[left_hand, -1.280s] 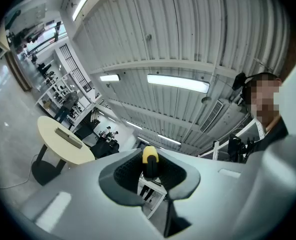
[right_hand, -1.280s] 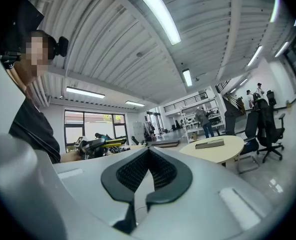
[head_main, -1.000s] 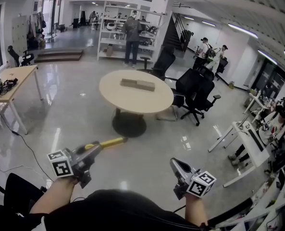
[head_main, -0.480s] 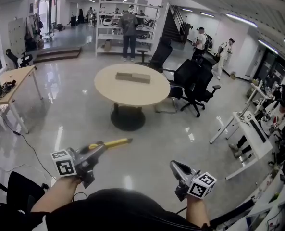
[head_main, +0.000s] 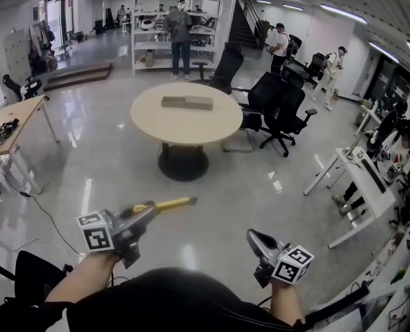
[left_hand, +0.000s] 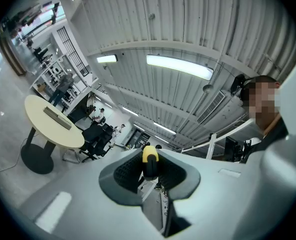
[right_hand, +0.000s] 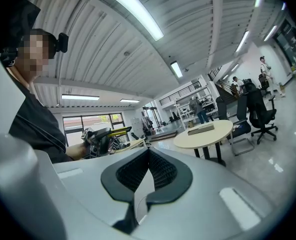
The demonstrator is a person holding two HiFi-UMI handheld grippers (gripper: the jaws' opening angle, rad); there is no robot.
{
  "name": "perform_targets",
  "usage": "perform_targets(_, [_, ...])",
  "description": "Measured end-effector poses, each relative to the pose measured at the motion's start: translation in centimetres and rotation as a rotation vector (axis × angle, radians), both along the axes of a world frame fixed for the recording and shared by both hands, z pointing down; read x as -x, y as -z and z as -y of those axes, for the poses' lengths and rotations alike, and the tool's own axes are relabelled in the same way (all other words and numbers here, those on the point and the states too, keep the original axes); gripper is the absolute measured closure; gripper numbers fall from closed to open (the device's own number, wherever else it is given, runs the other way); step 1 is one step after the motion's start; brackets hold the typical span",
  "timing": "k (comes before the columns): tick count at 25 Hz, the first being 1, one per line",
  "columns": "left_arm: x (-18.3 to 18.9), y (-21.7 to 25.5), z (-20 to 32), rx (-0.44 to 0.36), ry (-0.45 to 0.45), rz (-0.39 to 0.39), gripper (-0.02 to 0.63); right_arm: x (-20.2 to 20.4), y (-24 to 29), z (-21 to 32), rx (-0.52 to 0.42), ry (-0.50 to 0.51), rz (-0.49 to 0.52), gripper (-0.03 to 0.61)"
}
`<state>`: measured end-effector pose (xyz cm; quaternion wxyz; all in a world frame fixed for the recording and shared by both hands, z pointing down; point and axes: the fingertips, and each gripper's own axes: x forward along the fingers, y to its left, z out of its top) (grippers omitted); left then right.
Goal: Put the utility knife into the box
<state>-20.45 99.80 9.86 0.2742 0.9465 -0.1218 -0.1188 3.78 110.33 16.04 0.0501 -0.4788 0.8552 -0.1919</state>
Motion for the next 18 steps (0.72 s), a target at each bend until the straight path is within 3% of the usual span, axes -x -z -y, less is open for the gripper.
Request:
perform_targets(6, [2.9, -0.8, 4.6, 0.015, -0.003, -0.046, 0.546, 2.8, 0.4, 4.9, 0.014, 0.005, -0.045, 0.563])
perform_targets(18, [15.8, 0.5, 22.6, -0.029, 0.01, -0.104, 0.546, 15.6, 4.3, 23.5, -0.054, 0.009, -0.09, 0.563])
